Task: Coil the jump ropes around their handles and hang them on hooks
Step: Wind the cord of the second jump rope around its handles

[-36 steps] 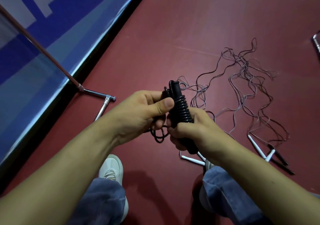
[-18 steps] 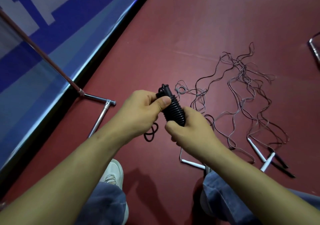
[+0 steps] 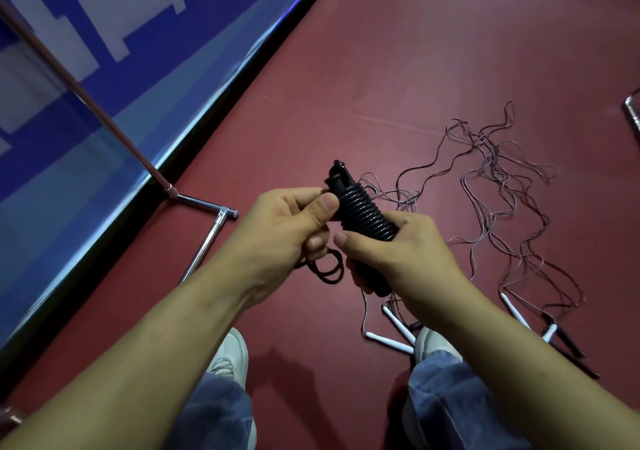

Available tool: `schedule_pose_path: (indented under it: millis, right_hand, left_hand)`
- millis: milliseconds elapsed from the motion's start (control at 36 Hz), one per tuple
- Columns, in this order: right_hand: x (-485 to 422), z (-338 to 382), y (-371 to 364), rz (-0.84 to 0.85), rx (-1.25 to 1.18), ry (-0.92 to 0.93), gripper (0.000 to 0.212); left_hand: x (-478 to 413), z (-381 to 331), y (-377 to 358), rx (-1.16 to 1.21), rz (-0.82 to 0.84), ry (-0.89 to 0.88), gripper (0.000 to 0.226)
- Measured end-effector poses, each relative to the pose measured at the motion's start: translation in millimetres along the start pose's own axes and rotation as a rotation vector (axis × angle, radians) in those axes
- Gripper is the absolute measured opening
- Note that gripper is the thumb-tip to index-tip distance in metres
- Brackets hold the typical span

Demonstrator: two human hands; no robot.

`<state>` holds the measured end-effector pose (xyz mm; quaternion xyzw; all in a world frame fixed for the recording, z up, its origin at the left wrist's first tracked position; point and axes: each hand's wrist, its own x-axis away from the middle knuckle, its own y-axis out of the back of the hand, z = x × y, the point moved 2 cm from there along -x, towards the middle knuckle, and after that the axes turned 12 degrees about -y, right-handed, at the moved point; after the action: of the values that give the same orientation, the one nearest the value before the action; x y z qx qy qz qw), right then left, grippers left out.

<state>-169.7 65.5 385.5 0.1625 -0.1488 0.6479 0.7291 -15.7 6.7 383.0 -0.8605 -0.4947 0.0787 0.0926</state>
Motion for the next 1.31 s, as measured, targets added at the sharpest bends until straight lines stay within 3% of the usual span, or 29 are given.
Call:
schedule_pose_path:
  millis: [111,222,278,361,472,694,778,833,889,972,1056,1194,1306]
  right_hand:
    - [1.0,-0.5,-2.7,0.07,-0.103,0.012,0.017]
    - [4.1,0.2,-5.8,0.249,-0.257,-0.02,0.013]
    - [7.0,1.5,-8.5,0.352,-0.324,-0.065,0.009]
    - [11.2,4.3,-10.3,0.56,-0.399,-0.149,0.019]
    - [12.6,2.7,-8.5,0.703,-0.518,-0.303,0.04]
    - [10.3,0.4,-10.6,0.613,-0.445,-0.375,0.049]
    - [8.9,7.8,-11.8,0.448,-0.239,-0.382,0.039]
    - [4.6,6.9,-9.7,0.25,-0.02,-0.323,0.037]
    - [2.2,2.4,-11.4,0.072,0.207,-0.231,0.047]
    - [2.2,-6.0,-20.9,-0.059,0.484,-0.16,0.061]
    - [-4.8,-7.8,-17.3,-0.112,0.5,-0.107,0.039]
    - [-1.1,2.5,-10.0,0.302,-0.013,-0.189,0.028]
    - [5.3,4.5,-12.2,0.539,-0.294,-0.246,0.03]
  left_hand:
    - [-0.8,-2.5,-3.0,0.11,0.031,0.024,0.039]
    - [-0.7,-5.2,-0.4,0.181,0.114,0.032,0.037]
    - [-0.2,-7.1,-0.2,0.193,0.183,0.04,0.048]
    - [-1.4,-11.4,-0.6,0.172,0.236,0.037,0.058]
    - [-5.6,-12.2,2.4,-0.025,0.178,-0.028,0.048]
    - [-7.9,-9.1,6.7,-0.119,0.087,-0.008,0.045]
    - [-8.6,-8.0,7.5,-0.174,0.006,-0.016,0.038]
    - [-9.9,-5.8,8.4,-0.244,-0.055,-0.009,0.028]
    - [-11.2,-2.3,8.2,-0.334,-0.106,-0.01,0.012]
    - [-11.9,0.1,2.6,-0.487,-0.102,-0.052,0.01]
    - [-11.2,-6.0,0.3,-0.485,-0.037,-0.077,0.004]
    - [-13.2,-25.5,7.4,-0.301,0.112,-0.072,0.023]
    - [-13.5,-32.5,10.8,-0.31,0.198,-0.082,0.03]
